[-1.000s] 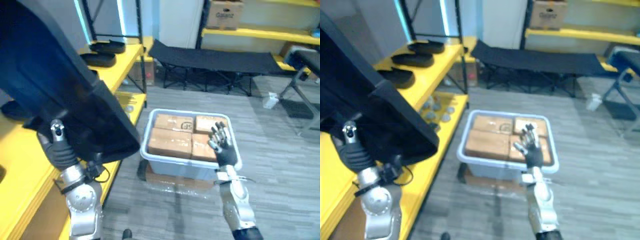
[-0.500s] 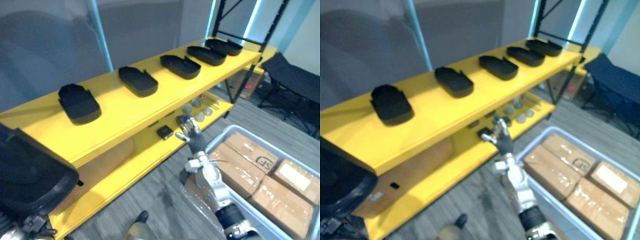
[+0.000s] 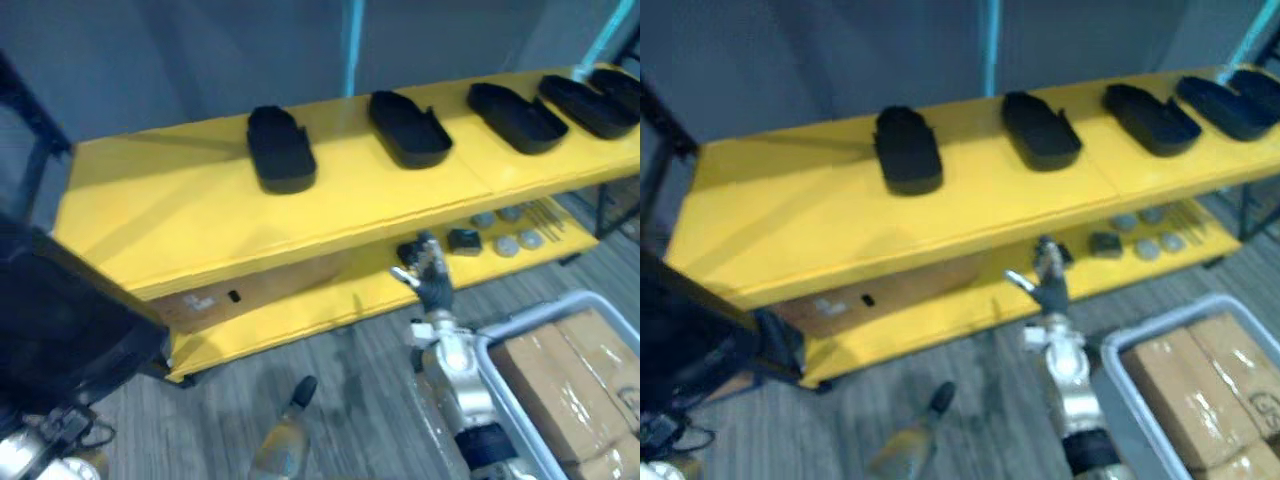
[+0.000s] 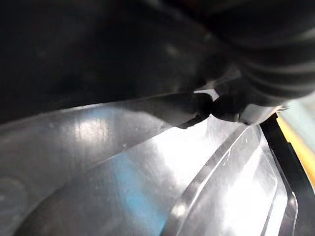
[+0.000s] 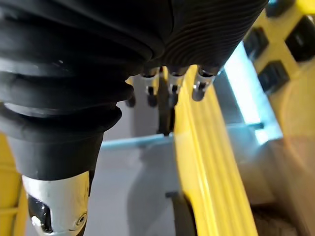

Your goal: Walk over and take plastic housings, then place them on the shelf

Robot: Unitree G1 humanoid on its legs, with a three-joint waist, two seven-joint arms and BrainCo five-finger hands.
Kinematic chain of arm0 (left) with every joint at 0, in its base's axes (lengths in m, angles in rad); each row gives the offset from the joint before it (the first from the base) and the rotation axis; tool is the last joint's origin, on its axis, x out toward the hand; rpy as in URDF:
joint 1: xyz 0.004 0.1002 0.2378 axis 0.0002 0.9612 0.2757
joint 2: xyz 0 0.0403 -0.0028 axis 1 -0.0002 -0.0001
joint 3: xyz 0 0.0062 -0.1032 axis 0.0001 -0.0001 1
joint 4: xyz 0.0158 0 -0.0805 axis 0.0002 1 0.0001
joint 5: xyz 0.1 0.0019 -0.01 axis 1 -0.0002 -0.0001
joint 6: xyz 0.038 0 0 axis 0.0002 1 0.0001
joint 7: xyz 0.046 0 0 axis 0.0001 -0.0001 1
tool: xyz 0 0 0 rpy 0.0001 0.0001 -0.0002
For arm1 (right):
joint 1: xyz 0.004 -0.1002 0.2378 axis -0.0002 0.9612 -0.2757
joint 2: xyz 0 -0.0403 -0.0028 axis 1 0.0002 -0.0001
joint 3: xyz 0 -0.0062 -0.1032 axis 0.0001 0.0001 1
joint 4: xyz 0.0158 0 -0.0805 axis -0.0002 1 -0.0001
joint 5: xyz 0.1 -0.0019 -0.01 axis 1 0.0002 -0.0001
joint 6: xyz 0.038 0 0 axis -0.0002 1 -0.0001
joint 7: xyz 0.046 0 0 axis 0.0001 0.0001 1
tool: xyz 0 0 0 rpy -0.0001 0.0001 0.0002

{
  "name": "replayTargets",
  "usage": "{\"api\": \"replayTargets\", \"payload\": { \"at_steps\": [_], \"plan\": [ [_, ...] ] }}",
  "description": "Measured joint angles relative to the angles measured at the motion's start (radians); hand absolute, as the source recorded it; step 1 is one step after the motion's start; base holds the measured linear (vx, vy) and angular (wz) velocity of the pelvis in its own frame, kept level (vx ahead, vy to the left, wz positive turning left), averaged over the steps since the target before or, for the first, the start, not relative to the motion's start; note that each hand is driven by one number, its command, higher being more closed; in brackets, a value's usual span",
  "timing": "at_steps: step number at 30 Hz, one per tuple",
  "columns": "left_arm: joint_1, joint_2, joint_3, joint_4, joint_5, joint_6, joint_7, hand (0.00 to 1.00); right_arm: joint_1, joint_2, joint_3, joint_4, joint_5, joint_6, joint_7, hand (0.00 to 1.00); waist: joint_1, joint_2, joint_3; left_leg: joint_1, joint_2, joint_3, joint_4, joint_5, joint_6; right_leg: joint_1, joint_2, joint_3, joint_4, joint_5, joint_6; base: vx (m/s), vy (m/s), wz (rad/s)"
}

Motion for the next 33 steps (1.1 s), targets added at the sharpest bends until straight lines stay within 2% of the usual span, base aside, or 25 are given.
{"api": "replayTargets", "payload": {
  "at_steps": [1, 2, 3, 4, 6, 7, 9, 12, 15, 19, 21, 24, 25, 27, 29, 30, 31, 32, 33],
  "plan": [
    [-0.002, 0.014, -0.015, 0.006, 0.000, 0.001, 0.000, 1.00, 0.032, 0.011, -0.019, -0.012, -0.001, -0.010, 0.000, 0.00, -0.016, 0.010, -0.007, 0.012, 0.007, -0.021, -0.031, -0.035, -0.014, 0.005, 0.025, 0.016, 0.011, -0.013, 0.015, 0.29, 0.172, 1.22],
    [-0.037, 0.036, -0.030, 0.030, 0.002, 0.016, -0.003, 1.00, 0.076, 0.028, -0.028, -0.011, 0.002, -0.011, 0.004, 0.00, -0.040, -0.025, -0.009, 0.040, -0.009, -0.037, -0.123, 0.010, -0.023, -0.016, 0.056, 0.077, -0.027, -0.117, 0.069, 0.00, 0.101, 0.75],
    [-0.037, 0.036, -0.031, 0.040, 0.002, 0.040, -0.001, 1.00, 0.080, 0.025, -0.025, -0.010, 0.003, -0.015, 0.031, 0.00, -0.041, -0.034, -0.006, 0.079, 0.006, -0.037, -0.207, 0.055, -0.020, -0.058, 0.076, 0.094, -0.066, -0.188, 0.060, -0.08, -0.042, 0.35],
    [-0.032, 0.035, -0.032, 0.047, 0.002, 0.053, 0.000, 1.00, 0.078, 0.025, -0.025, -0.011, 0.003, -0.021, 0.041, 0.00, -0.040, -0.033, -0.005, 0.096, 0.014, -0.026, -0.231, 0.067, -0.018, -0.075, 0.086, 0.094, -0.085, -0.213, 0.045, -0.19, -0.135, -0.31],
    [-0.016, 0.025, -0.059, 0.063, 0.001, 0.097, 0.005, 1.00, 0.076, 0.014, -0.016, -0.010, 0.001, -0.038, 0.079, 0.00, -0.038, -0.015, 0.000, 0.150, 0.019, 0.012, -0.246, 0.089, -0.009, -0.087, 0.094, 0.091, -0.149, -0.262, -0.019, -0.16, -0.150, -0.43],
    [-0.006, 0.016, -0.063, 0.060, 0.001, 0.098, 0.005, 1.00, 0.075, 0.010, -0.010, -0.011, 0.001, -0.038, 0.084, 0.00, -0.037, -0.010, -0.004, 0.149, 0.027, 0.029, -0.244, 0.089, -0.009, -0.085, 0.098, 0.099, -0.166, -0.261, -0.019, -0.09, -0.140, -0.61],
    [0.010, 0.005, -0.067, 0.042, 0.001, 0.105, 0.008, 1.00, 0.065, 0.008, -0.012, -0.012, 0.000, -0.041, 0.104, 0.00, -0.037, 0.029, 0.013, 0.143, 0.058, 0.057, -0.256, 0.105, -0.029, -0.069, 0.122, 0.123, -0.247, -0.261, -0.020, -0.10, -0.125, -0.54],
    [0.009, -0.003, -0.085, 0.031, 0.002, 0.115, 0.008, 1.00, 0.105, 0.008, -0.014, -0.012, -0.001, -0.041, 0.118, 0.00, -0.054, 0.054, 0.023, 0.162, 0.084, 0.057, -0.338, 0.152, -0.036, -0.059, 0.142, 0.132, -0.302, -0.266, -0.030, -0.12, -0.109, -0.13],
    [0.016, -0.009, -0.104, 0.030, 0.008, 0.117, 0.001, 1.00, 0.132, 0.009, -0.021, -0.016, -0.001, -0.042, 0.120, 0.00, -0.077, 0.056, 0.022, 0.196, 0.106, 0.076, -0.394, 0.184, -0.036, -0.048, 0.154, 0.107, -0.303, -0.271, -0.046, -0.07, -0.109, 0.19],
    [0.018, -0.023, -0.101, 0.027, 0.010, 0.131, -0.003, 1.00, 0.141, 0.008, -0.036, -0.040, -0.006, -0.064, 0.120, 0.00, -0.074, 0.056, 0.020, 0.198, 0.142, 0.151, -0.432, 0.214, -0.032, -0.057, 0.161, 0.087, -0.298, -0.272, -0.051, 0.00, -0.051, 0.16],
    [0.032, -0.023, -0.097, 0.026, 0.012, 0.138, -0.002, 1.00, 0.136, 0.010, -0.038, -0.045, -0.020, -0.067, 0.134, 0.00, -0.064, 0.050, 0.017, 0.197, 0.139, 0.181, -0.434, 0.215, -0.032, -0.057, 0.146, 0.088, -0.304, -0.277, -0.053, 0.06, 0.020, -0.05],
    [0.045, -0.023, -0.081, 0.012, 0.017, 0.139, -0.006, 1.00, 0.135, 0.022, -0.042, -0.045, -0.021, -0.068, 0.139, 0.00, -0.051, 0.022, 0.004, 0.198, 0.109, 0.224, -0.439, 0.209, -0.023, -0.055, 0.102, 0.084, -0.307, -0.294, -0.040, 0.14, 0.051, 0.02],
    [0.045, -0.023, -0.065, -0.005, 0.022, 0.139, -0.007, 1.00, 0.134, 0.022, -0.044, -0.044, -0.021, -0.070, 0.138, 0.00, -0.049, -0.001, -0.002, 0.198, 0.081, 0.233, -0.433, 0.195, -0.005, -0.048, 0.074, 0.077, -0.309, -0.300, -0.025, 0.25, 0.023, 0.10],
    [0.022, -0.021, -0.055, -0.012, 0.035, 0.140, -0.006, 1.00, 0.124, 0.021, -0.057, -0.040, -0.021, -0.074, 0.134, 0.00, -0.050, -0.007, 0.001, 0.212, 0.062, 0.231, -0.417, 0.167, 0.008, -0.057, 0.054, 0.054, -0.215, -0.287, 0.001, 0.23, 0.029, 0.22],
    [-0.009, -0.001, -0.055, -0.012, 0.048, 0.140, -0.007, 1.00, 0.099, 0.021, -0.066, -0.039, -0.022, -0.075, 0.105, 0.00, -0.051, -0.007, 0.001, 0.233, 0.052, 0.213, -0.411, 0.140, 0.027, -0.157, 0.017, 0.051, 0.045, -0.242, 0.067, 0.11, 0.152, 0.31],
    [-0.020, 0.017, -0.055, -0.012, 0.049, 0.142, -0.007, 1.00, 0.083, 0.023, -0.067, -0.039, -0.022, -0.075, 0.090, 0.00, -0.052, -0.016, 0.001, 0.243, 0.042, 0.205, -0.411, 0.129, 0.033, -0.212, -0.004, 0.061, 0.159, -0.195, 0.070, 0.07, 0.183, 0.32],
    [-0.033, 0.034, -0.055, -0.011, 0.051, 0.147, -0.009, 1.00, 0.068, 0.030, -0.070, -0.037, -0.025, -0.075, 0.075, 0.00, -0.053, -0.022, 0.003, 0.264, 0.033, 0.190, -0.417, 0.114, 0.044, -0.273, -0.033, 0.062, 0.288, -0.098, 0.052, -0.08, 0.414, 0.80],
    [-0.035, 0.057, -0.057, 0.011, 0.051, 0.186, 0.007, 1.00, 0.034, 0.049, -0.065, -0.023, -0.099, -0.083, 0.047, 0.00, -0.083, 0.003, 0.005, 0.388, 0.080, 0.127, -0.452, 0.065, 0.077, -0.454, -0.075, 0.027, 0.361, -0.126, -0.007, 0.00, 0.361, 0.85],
    [-0.040, 0.058, -0.057, 0.018, 0.051, 0.194, 0.007, 1.00, 0.035, 0.048, -0.064, -0.023, -0.100, -0.084, 0.046, 0.00, -0.090, 0.008, 0.008, 0.399, 0.085, 0.136, -0.451, 0.063, 0.080, -0.458, -0.077, 0.028, 0.305, -0.122, 0.000, 0.05, 0.274, 0.78]
  ]
}}
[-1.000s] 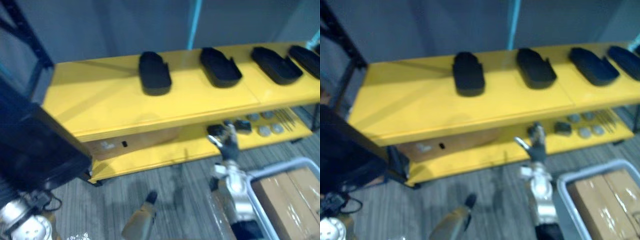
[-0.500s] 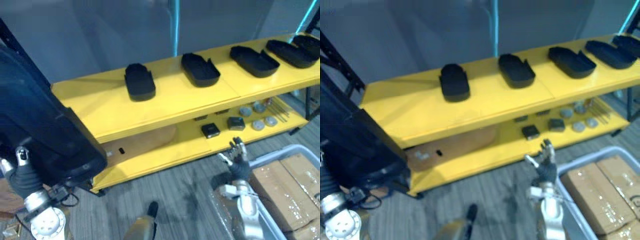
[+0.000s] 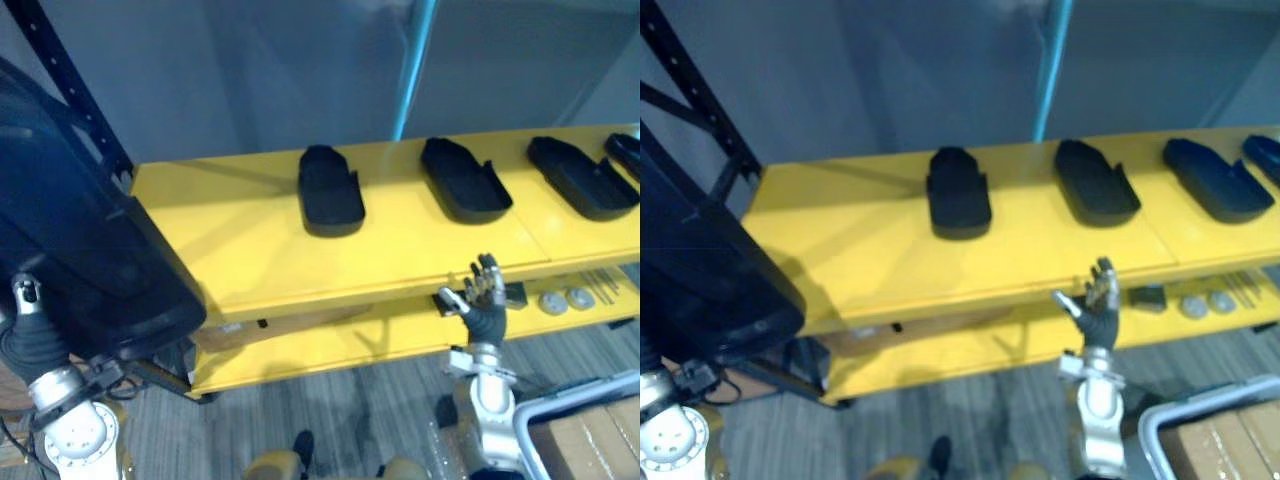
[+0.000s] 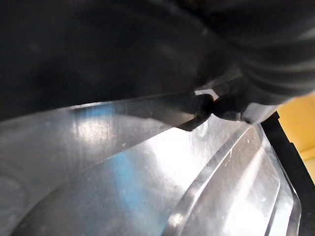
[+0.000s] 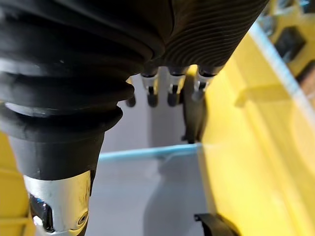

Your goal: Walk over and take plastic housings, then place them on the shelf

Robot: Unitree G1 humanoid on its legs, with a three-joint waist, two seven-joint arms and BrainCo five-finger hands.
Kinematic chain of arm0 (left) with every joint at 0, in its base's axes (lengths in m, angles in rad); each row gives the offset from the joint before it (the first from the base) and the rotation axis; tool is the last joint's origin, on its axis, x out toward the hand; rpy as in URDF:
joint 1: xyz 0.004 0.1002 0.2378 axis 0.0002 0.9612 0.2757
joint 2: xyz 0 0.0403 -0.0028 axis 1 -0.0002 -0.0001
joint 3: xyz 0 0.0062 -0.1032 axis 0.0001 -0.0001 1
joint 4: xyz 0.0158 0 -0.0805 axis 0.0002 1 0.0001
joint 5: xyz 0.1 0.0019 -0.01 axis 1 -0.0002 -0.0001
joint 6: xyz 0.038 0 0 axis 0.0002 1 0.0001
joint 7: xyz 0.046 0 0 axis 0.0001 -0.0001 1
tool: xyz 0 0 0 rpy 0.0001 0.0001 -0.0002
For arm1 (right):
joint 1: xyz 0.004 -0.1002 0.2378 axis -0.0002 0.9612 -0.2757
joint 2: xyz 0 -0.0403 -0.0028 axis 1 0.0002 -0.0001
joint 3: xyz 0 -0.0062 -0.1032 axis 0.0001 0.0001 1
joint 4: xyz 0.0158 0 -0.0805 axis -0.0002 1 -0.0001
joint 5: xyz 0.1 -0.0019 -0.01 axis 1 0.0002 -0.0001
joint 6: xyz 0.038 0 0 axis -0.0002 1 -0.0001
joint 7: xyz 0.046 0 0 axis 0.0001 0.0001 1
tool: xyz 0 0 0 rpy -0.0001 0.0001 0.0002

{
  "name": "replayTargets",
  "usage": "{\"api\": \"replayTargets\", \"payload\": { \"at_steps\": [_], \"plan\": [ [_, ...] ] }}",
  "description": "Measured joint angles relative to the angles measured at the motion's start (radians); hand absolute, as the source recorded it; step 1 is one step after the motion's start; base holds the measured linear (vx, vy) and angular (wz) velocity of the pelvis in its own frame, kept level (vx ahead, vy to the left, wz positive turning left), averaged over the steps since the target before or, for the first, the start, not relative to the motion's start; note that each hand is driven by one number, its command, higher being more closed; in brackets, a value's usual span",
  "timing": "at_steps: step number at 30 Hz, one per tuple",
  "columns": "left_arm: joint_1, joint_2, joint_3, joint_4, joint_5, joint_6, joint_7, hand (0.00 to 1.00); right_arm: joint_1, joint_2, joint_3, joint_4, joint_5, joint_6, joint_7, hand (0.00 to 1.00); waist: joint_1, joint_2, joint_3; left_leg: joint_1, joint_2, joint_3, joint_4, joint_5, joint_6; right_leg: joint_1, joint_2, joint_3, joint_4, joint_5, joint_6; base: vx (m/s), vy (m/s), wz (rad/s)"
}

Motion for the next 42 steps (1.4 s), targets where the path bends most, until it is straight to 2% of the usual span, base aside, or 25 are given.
{"api": "replayTargets", "payload": {
  "at_steps": [2, 4, 5, 6, 7, 8, 9, 11, 12, 13, 15, 16, 19, 20, 24, 29, 30, 32, 34, 36, 37, 38, 39, 40, 42],
  "plan": [
    [0.000, -0.001, 0.001, 0.003, 0.000, 0.007, 0.003, 1.00, -0.007, -0.002, 0.001, 0.000, -0.001, 0.000, 0.000, 0.00, 0.001, 0.003, 0.002, 0.026, 0.018, 0.002, 0.000, -0.021, -0.005, 0.001, 0.007, 0.000, -0.083, 0.004, 0.006, 0.23, -0.102, 0.08],
    [-0.007, -0.002, -0.002, 0.003, -0.001, 0.010, 0.007, 1.00, -0.018, -0.013, -0.005, 0.000, -0.002, 0.000, 0.001, 0.00, 0.007, 0.017, -0.002, 0.030, 0.053, -0.009, 0.005, -0.052, -0.032, 0.011, 0.047, 0.004, -0.240, -0.005, -0.007, 0.11, -0.149, -0.09],
    [-0.017, -0.002, -0.008, 0.003, 0.000, 0.011, 0.007, 1.00, -0.023, -0.022, -0.016, -0.003, -0.002, 0.000, -0.003, 0.00, 0.007, 0.023, -0.007, 0.021, 0.065, -0.015, 0.006, -0.063, -0.051, 0.038, 0.074, 0.015, -0.378, 0.008, 0.012, 0.03, -0.128, 0.20],
    [-0.038, -0.003, -0.021, 0.004, 0.001, 0.017, 0.007, 1.00, -0.025, -0.037, -0.032, -0.014, 0.001, -0.006, -0.022, 0.00, 0.005, 0.018, -0.009, 0.010, 0.066, -0.028, 0.006, -0.079, -0.077, 0.080, 0.091, 0.035, -0.528, 0.035, 0.053, 0.06, -0.214, 0.33],
    [-0.044, -0.005, -0.030, 0.002, 0.002, 0.020, 0.007, 1.00, -0.026, -0.039, -0.049, -0.014, -0.001, -0.020, -0.034, 0.00, 0.004, -0.013, -0.028, 0.006, 0.054, -0.029, 0.008, -0.100, -0.098, 0.116, 0.085, 0.031, -0.601, 0.038, 0.048, 0.06, -0.239, 0.28],
    [-0.042, -0.013, -0.031, 0.005, 0.005, 0.020, 0.008, 1.00, -0.027, -0.043, -0.052, -0.014, -0.004, -0.024, -0.043, 0.00, 0.003, -0.026, -0.037, 0.004, 0.054, -0.028, 0.014, -0.112, -0.106, 0.135, 0.084, 0.032, -0.641, 0.095, 0.058, 0.13, -0.299, 0.23],
    [-0.026, -0.050, -0.042, 0.006, 0.009, 0.027, 0.009, 1.00, -0.026, -0.061, -0.058, -0.019, -0.021, -0.031, -0.057, 0.00, 0.001, -0.003, -0.050, -0.005, 0.084, -0.020, 0.048, -0.135, -0.115, 0.162, 0.111, 0.005, -0.667, 0.120, 0.047, 0.14, -0.258, 0.12],
    [-0.003, -0.095, -0.048, 0.006, 0.020, 0.029, 0.008, 1.00, -0.027, -0.092, -0.073, -0.037, -0.065, -0.057, -0.088, 0.00, -0.005, 0.038, -0.074, -0.012, 0.126, 0.037, 0.055, -0.134, -0.135, 0.160, 0.141, -0.003, -0.668, 0.117, 0.028, 0.17, -0.226, 0.08],
    [-0.004, -0.100, -0.049, 0.005, 0.032, 0.029, 0.009, 1.00, -0.026, -0.100, -0.077, -0.048, -0.084, -0.066, -0.098, 0.00, -0.009, 0.047, -0.076, -0.013, 0.129, 0.049, 0.050, -0.127, -0.145, 0.160, 0.144, -0.006, -0.668, 0.115, 0.024, 0.16, -0.164, 0.09],
    [-0.005, -0.101, -0.049, 0.001, 0.046, 0.029, 0.009, 1.00, -0.026, -0.111, -0.086, -0.084, -0.122, -0.074, -0.131, 0.00, -0.011, 0.061, -0.084, -0.011, 0.136, 0.083, 0.035, -0.114, -0.162, 0.161, 0.149, -0.007, -0.669, 0.112, 0.019, 0.15, -0.126, 0.17],
    [-0.025, -0.101, -0.050, -0.002, 0.049, 0.029, 0.009, 1.00, -0.025, -0.117, -0.092, -0.179, -0.192, -0.097, -0.215, 0.00, -0.019, 0.074, -0.089, -0.005, 0.137, 0.105, 0.035, -0.100, -0.161, 0.182, 0.147, -0.030, -0.675, 0.107, 0.012, 0.13, -0.087, 0.23],
    [-0.035, -0.100, -0.050, -0.002, 0.050, 0.029, 0.009, 1.00, -0.025, -0.116, -0.098, -0.206, -0.225, -0.109, -0.248, 0.00, -0.020, 0.074, -0.088, 0.002, 0.136, 0.117, 0.033, -0.097, -0.160, 0.194, 0.145, -0.035, -0.678, 0.106, 0.010, 0.10, -0.030, 0.29],
    [-0.057, -0.089, -0.050, -0.009, 0.052, 0.028, 0.017, 1.00, -0.031, -0.123, -0.104, -0.342, -0.419, -0.150, -0.436, 0.00, -0.021, 0.070, -0.091, 0.033, 0.131, 0.119, 0.000, -0.084, -0.155, 0.229, 0.142, -0.056, -0.694, 0.102, 0.007, 0.08, 0.009, 0.27],
    [-0.057, -0.073, -0.047, -0.015, 0.051, 0.029, 0.025, 1.00, -0.043, -0.132, -0.107, -0.396, -0.497, -0.158, -0.524, 0.00, -0.017, 0.066, -0.092, 0.040, 0.129, 0.120, -0.018, -0.080, -0.157, 0.230, 0.140, -0.057, -0.703, 0.102, 0.008, 0.04, 0.042, 0.12],
    [-0.054, -0.040, -0.038, -0.020, 0.051, 0.038, 0.028, 1.00, -0.055, -0.150, -0.150, -0.480, -0.629, -0.163, -0.702, 0.00, -0.016, 0.056, -0.097, 0.044, 0.124, 0.131, -0.047, -0.074, -0.152, 0.233, 0.138, -0.058, -0.720, 0.102, 0.008, 0.01, 0.042, 0.09],
    [-0.050, -0.018, 0.017, -0.020, 0.044, 0.050, 0.027, 1.00, -0.033, -0.169, -0.274, -0.548, -0.746, -0.051, -0.888, 0.00, -0.036, 0.042, -0.106, 0.078, 0.126, 0.154, -0.094, -0.062, -0.149, 0.248, 0.139, -0.054, -0.738, 0.104, 0.012, -0.02, 0.019, -0.17],
    [-0.029, -0.018, 0.107, -0.007, 0.036, 0.051, 0.033, 1.00, 0.074, -0.141, -0.558, -0.502, -0.554, 0.098, -0.981, 0.00, -0.074, 0.027, -0.121, 0.077, 0.128, 0.241, -0.104, -0.065, -0.139, 0.228, 0.147, 0.011, -0.774, 0.139, 0.029, -0.08, 0.067, -0.79],
    [-0.032, -0.018, 0.110, 0.014, 0.036, 0.058, 0.034, 1.00, 0.081, -0.122, -0.579, -0.486, -0.470, 0.100, -0.981, 0.00, -0.103, 0.028, -0.124, 0.079, 0.128, 0.254, -0.104, -0.065, -0.139, 0.228, 0.150, 0.025, -0.785, 0.149, 0.030, -0.05, 0.033, -0.49],
    [-0.045, -0.018, 0.110, 0.023, 0.037, 0.059, 0.033, 1.00, 0.097, -0.110, -0.590, -0.438, -0.455, 0.095, -0.977, 0.00, -0.122, 0.029, -0.125, 0.079, 0.130, 0.258, -0.104, -0.065, -0.139, 0.227, 0.153, 0.030, -0.791, 0.154, 0.029, -0.02, -0.011, -0.06],
    [-0.052, -0.013, 0.111, 0.039, 0.037, 0.058, 0.039, 1.00, 0.149, -0.080, -0.597, -0.294, -0.361, 0.076, -0.915, 0.00, -0.123, 0.031, -0.133, 0.082, 0.134, 0.273, -0.104, -0.065, -0.139, 0.218, 0.158, 0.042, -0.790, 0.155, 0.029, 0.02, -0.016, -0.13],
    [-0.048, -0.006, 0.117, 0.051, 0.036, 0.063, 0.041, 1.00, 0.175, -0.055, -0.596, -0.192, -0.284, 0.097, -0.837, 0.00, -0.120, 0.030, -0.135, 0.086, 0.136, 0.284, -0.104, -0.064, -0.139, 0.217, 0.162, 0.052, -0.790, 0.155, 0.028, 0.04, -0.021, -0.24],
    [-0.041, 0.008, 0.121, 0.068, 0.027, 0.087, 0.039, 1.00, 0.211, -0.016, -0.589, -0.050, -0.160, 0.149, -0.711, 0.00, -0.120, 0.034, -0.133, 0.094, 0.138, 0.291, -0.105, -0.065, -0.139, 0.222, 0.164, 0.057, -0.790, 0.155, 0.028, 0.01, -0.018, -0.17],
    [-0.038, 0.017, 0.121, 0.081, 0.024, 0.102, 0.034, 1.00, 0.227, 0.000, -0.580, 0.026, -0.109, 0.175, -0.650, 0.00, -0.120, 0.039, -0.133, 0.095, 0.139, 0.292, -0.105, -0.065, -0.139, 0.225, 0.165, 0.057, -0.791, 0.155, 0.028, 0.00, -0.014, -0.09],
    [-0.038, 0.047, 0.121, 0.120, -0.003, 0.144, 0.002, 1.00, 0.248, 0.037, -0.571, 0.172, -0.068, 0.216, -0.524, 0.00, -0.121, 0.046, -0.135, 0.097, 0.140, 0.293, -0.109, -0.065, -0.139, 0.228, 0.165, 0.057, -0.791, 0.155, 0.028, 0.00, 0.000, 0.00],
    [-0.077, 0.142, 0.091, 0.264, -0.023, 0.233, -0.069, 1.00, 0.282, 0.053, -0.507, 0.396, -0.048, 0.298, -0.345, 0.00, -0.122, 0.087, -0.136, 0.099, 0.138, 0.297, -0.117, -0.065, -0.139, 0.228, 0.165, 0.059, -0.791, 0.155, 0.028, -0.03, 0.008, -0.02]
  ]
}}
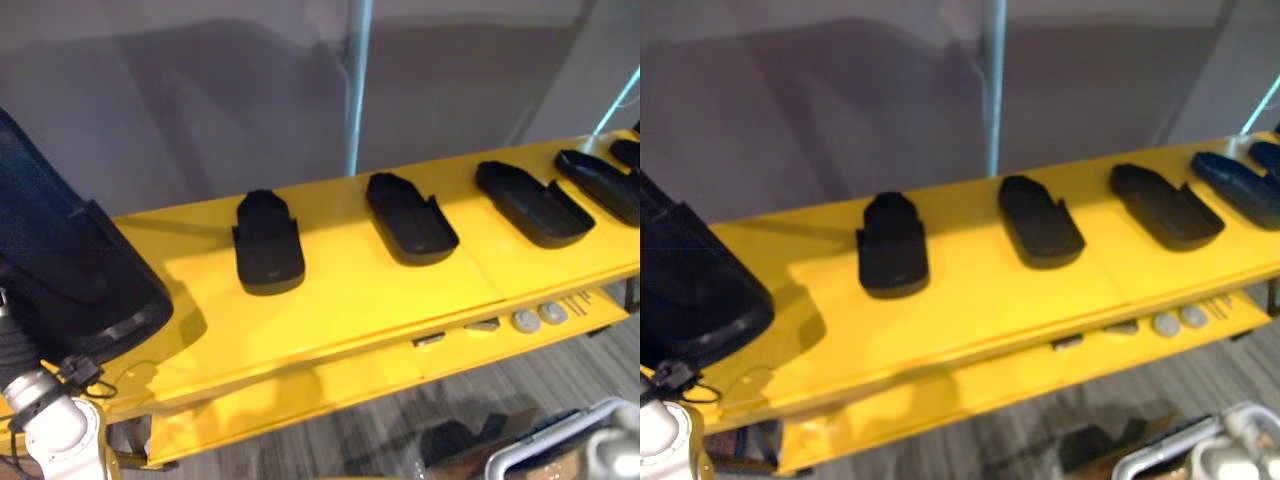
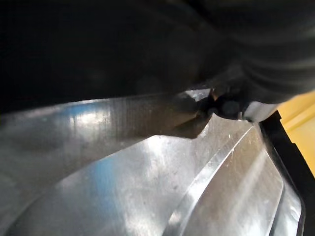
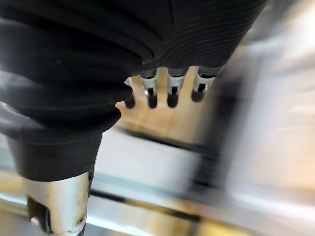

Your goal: Walk over and take plastic housings, then place them on the shelf

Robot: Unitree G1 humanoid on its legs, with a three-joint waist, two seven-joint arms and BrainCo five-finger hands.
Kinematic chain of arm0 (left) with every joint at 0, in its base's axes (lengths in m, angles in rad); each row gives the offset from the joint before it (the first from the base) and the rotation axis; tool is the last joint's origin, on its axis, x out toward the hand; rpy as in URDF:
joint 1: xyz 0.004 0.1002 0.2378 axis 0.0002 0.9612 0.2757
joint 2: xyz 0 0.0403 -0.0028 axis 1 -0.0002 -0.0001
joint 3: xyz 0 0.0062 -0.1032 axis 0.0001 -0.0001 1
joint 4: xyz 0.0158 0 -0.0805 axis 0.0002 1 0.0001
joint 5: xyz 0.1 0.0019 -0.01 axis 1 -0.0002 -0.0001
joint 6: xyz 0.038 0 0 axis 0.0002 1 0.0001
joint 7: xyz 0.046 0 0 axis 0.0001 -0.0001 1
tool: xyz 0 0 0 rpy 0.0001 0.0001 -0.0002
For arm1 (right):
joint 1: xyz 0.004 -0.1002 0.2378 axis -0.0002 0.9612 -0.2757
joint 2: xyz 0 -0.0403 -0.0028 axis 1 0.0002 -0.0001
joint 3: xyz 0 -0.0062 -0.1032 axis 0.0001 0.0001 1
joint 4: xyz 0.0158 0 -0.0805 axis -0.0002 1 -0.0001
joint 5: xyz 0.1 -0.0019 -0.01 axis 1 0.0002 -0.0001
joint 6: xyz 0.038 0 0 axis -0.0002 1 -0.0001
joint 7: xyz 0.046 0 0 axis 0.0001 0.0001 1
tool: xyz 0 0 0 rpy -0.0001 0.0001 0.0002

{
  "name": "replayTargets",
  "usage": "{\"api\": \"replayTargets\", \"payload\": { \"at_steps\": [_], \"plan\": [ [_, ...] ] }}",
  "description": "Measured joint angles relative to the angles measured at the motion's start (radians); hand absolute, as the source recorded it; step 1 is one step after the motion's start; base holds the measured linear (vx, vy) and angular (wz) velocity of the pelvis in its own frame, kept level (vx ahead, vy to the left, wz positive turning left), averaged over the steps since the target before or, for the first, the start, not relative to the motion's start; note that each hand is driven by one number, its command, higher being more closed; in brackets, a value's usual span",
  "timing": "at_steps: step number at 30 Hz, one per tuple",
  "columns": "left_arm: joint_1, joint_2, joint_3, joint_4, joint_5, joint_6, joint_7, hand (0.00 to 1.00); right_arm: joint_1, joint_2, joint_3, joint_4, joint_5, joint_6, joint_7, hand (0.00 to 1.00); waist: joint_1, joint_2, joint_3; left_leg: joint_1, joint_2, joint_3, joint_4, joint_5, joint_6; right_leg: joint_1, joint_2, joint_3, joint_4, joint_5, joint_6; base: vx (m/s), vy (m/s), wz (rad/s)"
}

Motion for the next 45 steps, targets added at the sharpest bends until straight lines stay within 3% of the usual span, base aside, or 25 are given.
{"api": "replayTargets", "payload": {
  "at_steps": [3, 6, 11, 17, 24, 31, 40, 45],
  "plan": [
    [-0.121, 0.153, -0.068, 0.259, -0.020, 0.116, -0.106, 1.00, -0.012, -0.019, 0.092, 0.167, 0.026, 0.064, 0.176, 0.00, 0.002, 0.024, -0.012, 0.001, 0.001, 0.001, -0.001, 0.001, 0.000, 0.000, -0.001, -0.002, 0.001, 0.002, 0.001, -0.04, 0.003, -0.02],
    [-0.247, 0.288, -0.114, 0.464, -0.024, 0.170, -0.152, 1.00, -0.041, -0.097, 0.119, 0.247, 0.042, 0.075, 0.266, 0.00, 0.006, 0.013, -0.004, 0.000, 0.004, 0.000, -0.003, 0.007, 0.001, -0.002, 0.003, -0.005, 0.000, 0.005, -0.002, -0.05, -0.020, 0.00],
    [-0.358, 0.436, -0.150, 0.677, -0.015, 0.208, -0.220, 1.00, -0.063, -0.157, 0.125, 0.374, 0.064, 0.075, 0.379, 0.00, 0.011, -0.019, 0.014, -0.002, 0.003, 0.000, -0.036, 0.032, -0.002, -0.015, 0.009, -0.008, -0.020, 0.015, -0.003, 0.02, -0.003, 0.02],
    [-0.489, 0.575, -0.262, 0.816, 0.080, 0.228, -0.333, 1.00, -0.072, -0.186, 0.110, 0.468, 0.091, 0.074, 0.427, 0.00, 0.021, -0.019, 0.018, 0.015, -0.004, 0.008, -0.034, 0.031, -0.003, 0.009, 0.002, -0.008, -0.035, 0.017, -0.002, 0.06, 0.005, 0.01],
    [-0.582, 0.605, -0.344, 0.891, 0.181, 0.236, -0.510, 1.00, -0.114, -0.214, 0.049, 0.509, 0.090, 0.081, 0.458, 0.00, 0.001, 0.003, 0.041, 0.025, -0.003, 0.009, -0.027, 0.030, -0.004, 0.018, 0.001, -0.007, -0.030, 0.017, -0.002, -0.02, -0.001, -0.01],
    [-0.612, 0.647, -0.417, 0.946, 0.230, 0.229, -0.603, 1.00, -0.126, -0.214, 0.031, 0.512, 0.090, 0.094, 0.457, 0.00, 0.000, 0.004, 0.060, 0.031, 0.006, 0.024, -0.035, 0.029, -0.005, 0.012, 0.010, -0.001, -0.027, 0.018, -0.004, -0.04, -0.008, -0.06],
    [-0.612, 0.653, -0.417, 1.005, 0.267, 0.231, -0.601, 1.00, -0.136, -0.210, 0.028, 0.511, 0.088, 0.094, 0.433, 0.00, -0.003, 0.001, 0.064, 0.032, 0.004, 0.062, -0.035, 0.025, -0.009, 0.002, 0.012, 0.029, -0.034, 0.020, -0.004, 0.04, 0.000, -0.08],
    [-0.612, 0.639, -0.411, 1.005, 0.266, 0.238, -0.500, 1.00, -0.137, -0.208, 0.028, 0.513, 0.086, 0.098, 0.421, 0.00, -0.004, -0.011, 0.077, 0.032, 0.003, 0.064, -0.034, 0.025, -0.010, 0.002, 0.009, 0.029, -0.033, 0.020, -0.004, 0.00, 0.000, 0.00]
  ]
}}
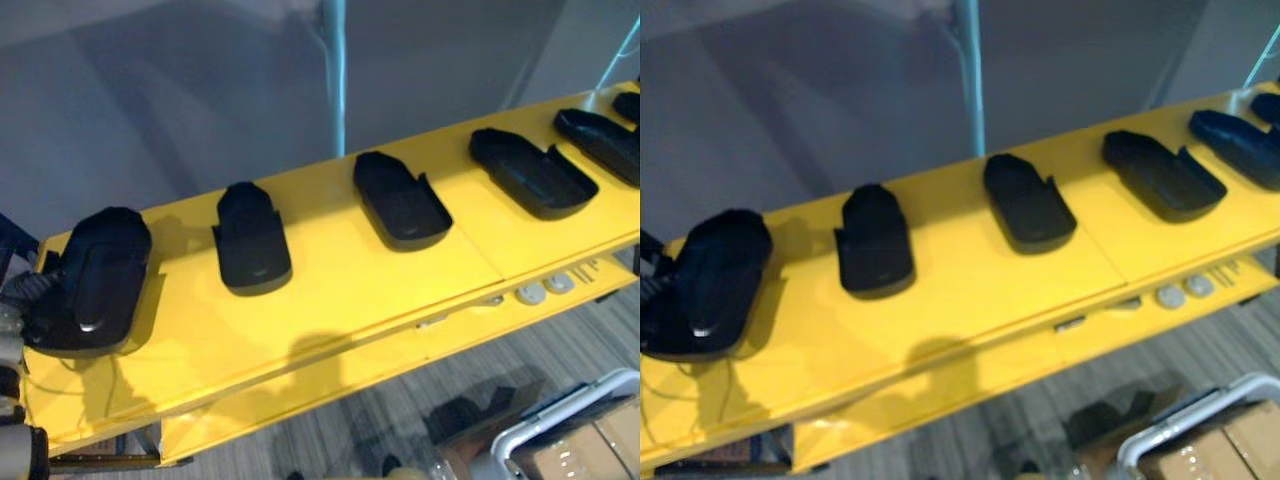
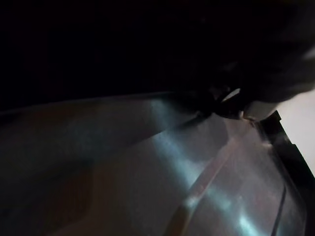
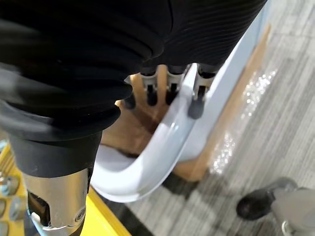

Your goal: Walk over and take plastic housings, then place them on the shelf

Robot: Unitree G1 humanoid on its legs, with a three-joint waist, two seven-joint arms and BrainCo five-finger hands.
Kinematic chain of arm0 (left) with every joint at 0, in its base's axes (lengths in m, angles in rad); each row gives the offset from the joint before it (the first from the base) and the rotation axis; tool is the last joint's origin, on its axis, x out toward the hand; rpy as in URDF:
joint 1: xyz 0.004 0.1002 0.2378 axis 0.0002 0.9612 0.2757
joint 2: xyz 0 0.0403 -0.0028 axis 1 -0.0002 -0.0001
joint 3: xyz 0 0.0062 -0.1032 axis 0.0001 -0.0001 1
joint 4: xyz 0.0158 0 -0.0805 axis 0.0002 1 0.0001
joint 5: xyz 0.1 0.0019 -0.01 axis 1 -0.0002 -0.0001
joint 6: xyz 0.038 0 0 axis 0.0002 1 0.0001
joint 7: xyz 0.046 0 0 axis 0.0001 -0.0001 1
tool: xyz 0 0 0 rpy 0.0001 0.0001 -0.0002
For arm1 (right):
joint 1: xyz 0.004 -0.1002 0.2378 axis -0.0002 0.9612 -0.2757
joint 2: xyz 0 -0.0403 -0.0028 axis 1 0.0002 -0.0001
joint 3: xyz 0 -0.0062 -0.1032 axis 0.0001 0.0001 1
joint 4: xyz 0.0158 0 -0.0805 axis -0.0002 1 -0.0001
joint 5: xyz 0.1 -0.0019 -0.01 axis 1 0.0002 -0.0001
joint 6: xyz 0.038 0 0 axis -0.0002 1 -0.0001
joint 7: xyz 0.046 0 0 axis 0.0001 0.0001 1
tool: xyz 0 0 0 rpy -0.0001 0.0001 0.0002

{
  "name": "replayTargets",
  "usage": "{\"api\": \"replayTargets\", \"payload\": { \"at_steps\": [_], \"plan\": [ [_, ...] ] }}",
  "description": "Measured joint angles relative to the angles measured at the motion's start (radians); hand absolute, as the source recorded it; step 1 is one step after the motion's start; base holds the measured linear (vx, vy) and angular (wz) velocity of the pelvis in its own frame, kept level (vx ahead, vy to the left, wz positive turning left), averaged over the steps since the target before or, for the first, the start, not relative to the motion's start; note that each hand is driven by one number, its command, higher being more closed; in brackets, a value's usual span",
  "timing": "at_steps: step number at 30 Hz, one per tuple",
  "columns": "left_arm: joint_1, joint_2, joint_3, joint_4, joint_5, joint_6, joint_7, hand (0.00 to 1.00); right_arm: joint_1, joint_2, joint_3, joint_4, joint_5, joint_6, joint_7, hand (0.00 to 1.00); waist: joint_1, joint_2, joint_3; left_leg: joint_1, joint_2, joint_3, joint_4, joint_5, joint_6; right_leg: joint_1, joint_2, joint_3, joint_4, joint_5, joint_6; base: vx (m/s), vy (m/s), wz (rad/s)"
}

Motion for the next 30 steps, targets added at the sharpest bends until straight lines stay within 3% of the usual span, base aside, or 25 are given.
{"api": "replayTargets", "payload": {
  "at_steps": [2, 4, 6, 9, 10, 12, 14, 15, 16, 18, 20, 21, 23, 25, 26, 29, 30],
  "plan": [
    [0.001, -0.024, 0.008, 0.000, -0.001, 0.012, 0.035, 1.00, -0.001, 0.007, -0.001, -0.003, -0.018, -0.002, -0.037, 0.00, 0.001, -0.008, 0.005, 0.000, -0.001, 0.000, 0.000, 0.000, 0.000, 0.000, -0.002, 0.000, 0.002, 0.000, 0.000, 0.00, 0.000, 0.00],
    [0.012, -0.059, 0.017, 0.000, -0.006, 0.022, 0.073, 1.00, -0.006, 0.016, -0.003, -0.010, -0.088, -0.007, -0.147, 0.00, 0.002, -0.011, 0.011, -0.001, -0.001, 0.001, 0.000, -0.003, 0.004, -0.002, -0.002, 0.000, 0.003, 0.000, 0.001, -0.02, 0.010, -0.01],
    [0.046, -0.101, 0.020, -0.002, -0.018, 0.025, 0.114, 1.00, -0.005, 0.026, -0.025, -0.067, -0.120, -0.017, -0.347, 0.00, 0.002, -0.008, 0.017, -0.003, -0.002, 0.013, 0.000, -0.010, 0.006, -0.009, -0.002, 0.008, 0.003, 0.003, 0.003, -0.03, 0.029, -0.15],
    [0.109, -0.157, 0.118, -0.013, -0.075, 0.036, 0.167, 1.00, -0.003, 0.020, -0.122, -0.243, -0.182, -0.029, -0.633, 0.00, 0.002, -0.004, 0.020, -0.005, -0.005, 0.048, 0.000, -0.018, 0.009, -0.032, -0.002, 0.042, 0.007, 0.008, 0.008, 0.00, 0.033, -0.31],
    [0.118, -0.159, 0.127, -0.016, -0.088, 0.036, 0.174, 1.00, -0.003, 0.016, -0.143, -0.268, -0.199, -0.030, -0.674, 0.00, 0.001, -0.004, 0.020, -0.004, -0.005, 0.053, 0.001, -0.020, 0.010, -0.034, -0.002, 0.047, 0.008, 0.008, 0.008, 0.03, 0.021, -0.14],
    [0.137, -0.161, 0.149, -0.037, -0.096, 0.034, 0.190, 1.00, -0.002, 0.001, -0.236, -0.336, -0.275, -0.066, -0.816, 0.00, -0.001, -0.005, 0.020, -0.004, -0.007, 0.055, 0.001, -0.021, 0.010, -0.034, 0.000, 0.050, 0.007, 0.008, 0.008, 0.05, 0.009, -0.05],
    [0.161, -0.165, 0.177, -0.061, -0.096, 0.030, 0.209, 1.00, -0.001, -0.001, -0.269, -0.387, -0.297, -0.094, -0.862, 0.00, -0.006, -0.005, 0.020, -0.004, -0.007, 0.055, 0.000, -0.021, 0.011, -0.032, 0.000, 0.050, 0.005, 0.008, 0.008, 0.05, 0.006, 0.00],
    [0.178, -0.166, 0.194, -0.068, -0.096, 0.029, 0.216, 1.00, -0.003, -0.007, -0.276, -0.420, -0.314, -0.154, -0.880, 0.00, -0.011, -0.006, 0.020, -0.002, -0.007, 0.055, 0.001, -0.021, 0.011, -0.031, 0.000, 0.051, 0.004, 0.008, 0.007, 0.04, -0.004, -0.02],
    [0.186, -0.167, 0.197, -0.073, -0.097, 0.028, 0.218, 1.00, -0.006, -0.012, -0.275, -0.433, -0.315, -0.179, -0.880, 0.00, -0.013, -0.006, 0.020, -0.001, -0.006, 0.057, 0.004, -0.021, 0.011, -0.030, -0.001, 0.051, 0.004, 0.008, 0.007, 0.03, -0.005, -0.01],
    [0.195, -0.180, 0.200, -0.089, -0.096, 0.028, 0.225, 1.00, -0.007, -0.028, -0.270, -0.492, -0.314, -0.272, -0.823, 0.00, -0.016, -0.006, 0.020, 0.000, -0.008, 0.057, 0.016, -0.024, 0.010, -0.022, -0.005, 0.051, 0.005, 0.008, 0.007, 0.00, 0.000, 0.00],
    [0.211, -0.187, 0.203, -0.100, -0.096, 0.028, 0.226, 1.00, -0.007, -0.041, -0.229, -0.546, -0.311, -0.320, -0.739, 0.00, -0.019, -0.006, 0.019, 0.003, -0.006, 0.057, 0.019, -0.028, 0.010, -0.019, -0.004, 0.051, 0.006, 0.008, 0.007, 0.00, 0.000, 0.00],
    [0.227, -0.194, 0.208, -0.113, -0.096, 0.028, 0.225, 1.00, -0.002, -0.046, -0.191, -0.576, -0.304, -0.345, -0.636, 0.00, -0.022, -0.006, 0.020, 0.002, -0.006, 0.057, 0.019, -0.028, 0.010, -0.021, -0.004, 0.051, 0.007, 0.008, 0.008, 0.00, 0.000, 0.00],
    [0.238, -0.195, 0.209, -0.121, -0.095, 0.026, 0.224, 1.00, 0.001, -0.046, -0.148, -0.581, -0.257, -0.352, -0.497, 0.00, -0.023, -0.006, 0.020, 0.002, -0.005, 0.057, 0.020, -0.029, 0.011, -0.022, -0.004, 0.051, 0.010, 0.008, 0.008, -0.04, -0.001, 0.00],
    [0.257, -0.195, 0.210, -0.121, -0.093, 0.025, 0.223, 1.00, 0.016, -0.046, -0.071, -0.581, -0.174, -0.351, -0.281, 0.00, -0.023, 0.001, 0.023, 0.000, -0.004, 0.057, 0.025, -0.029, 0.011, -0.024, -0.004, 0.051, 0.013, 0.008, 0.008, -0.05, -0.003, -0.01],
    [0.262, -0.195, 0.210, -0.121, -0.093, 0.024, 0.223, 1.00, 0.021, -0.046, -0.052, -0.581, -0.160, -0.349, -0.242, 0.00, -0.023, 0.003, 0.024, -0.001, -0.004, 0.057, 0.027, -0.030, 0.011, -0.025, -0.004, 0.051, 0.014, 0.008, 0.008, -0.04, -0.002, -0.02],
    [0.272, -0.195, 0.210, -0.120, -0.085, 0.017, 0.222, 1.00, 0.050, -0.048, 0.030, -0.574, -0.074, -0.347, -0.028, 0.00, -0.021, 0.012, 0.029, -0.003, -0.001, 0.054, 0.039, -0.034, 0.012, -0.022, -0.003, 0.049, 0.018, 0.008, 0.008, -0.01, -0.004, 0.00],
    [0.272, -0.195, 0.209, -0.119, -0.085, 0.016, 0.222, 1.00, 0.053, -0.052, 0.045, -0.571, -0.061, -0.347, -0.002, 0.00, -0.021, 0.014, 0.029, -0.003, 0.000, 0.054, 0.040, -0.034, 0.012, -0.022, -0.003, 0.048, 0.018, 0.008, 0.008, -0.02, -0.010, 0.03]
  ]
}}
